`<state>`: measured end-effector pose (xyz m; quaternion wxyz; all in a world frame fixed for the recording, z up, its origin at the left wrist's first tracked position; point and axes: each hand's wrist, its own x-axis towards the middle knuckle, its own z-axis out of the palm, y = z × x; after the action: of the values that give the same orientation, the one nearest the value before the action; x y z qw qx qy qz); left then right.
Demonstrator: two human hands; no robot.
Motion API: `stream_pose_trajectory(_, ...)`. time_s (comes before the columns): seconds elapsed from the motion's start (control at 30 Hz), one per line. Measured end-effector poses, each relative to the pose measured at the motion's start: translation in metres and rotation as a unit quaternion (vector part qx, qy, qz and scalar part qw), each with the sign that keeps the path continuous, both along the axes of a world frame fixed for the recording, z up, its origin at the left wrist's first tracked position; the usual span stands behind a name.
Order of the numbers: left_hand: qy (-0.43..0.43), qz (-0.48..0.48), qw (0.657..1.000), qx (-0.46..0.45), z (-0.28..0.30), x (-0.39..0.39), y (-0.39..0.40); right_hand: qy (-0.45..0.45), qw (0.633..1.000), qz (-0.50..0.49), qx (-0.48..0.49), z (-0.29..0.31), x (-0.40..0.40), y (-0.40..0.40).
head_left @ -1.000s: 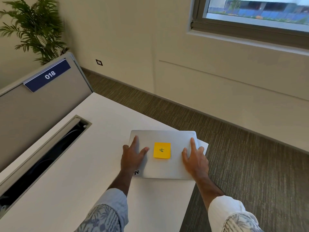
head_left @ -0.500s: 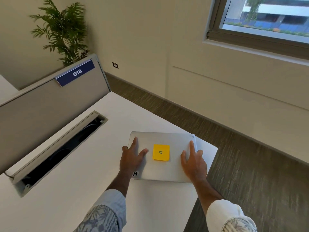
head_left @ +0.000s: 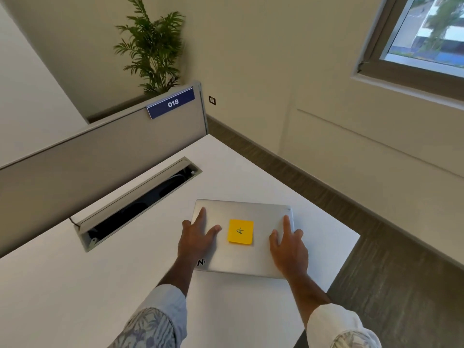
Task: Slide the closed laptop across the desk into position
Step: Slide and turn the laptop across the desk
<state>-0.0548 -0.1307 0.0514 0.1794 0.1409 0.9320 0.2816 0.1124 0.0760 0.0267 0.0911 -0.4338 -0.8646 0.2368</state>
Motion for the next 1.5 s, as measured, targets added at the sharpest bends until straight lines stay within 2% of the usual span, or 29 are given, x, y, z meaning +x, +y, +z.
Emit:
stream_pose_trajectory(0.87,0.023,0.194,0.981,-0.002,0.013,0.000,-0.250,0.015,0.985,0.170,0.035,0.013,-0.073,-0.205)
stream_pose_trajectory(1.5,0.016,0.249,0.968,-0.007,-0.002,0.024,-0.358,-0.022,0.974,0.218,0.058,-0.002,-0.078,-0.307)
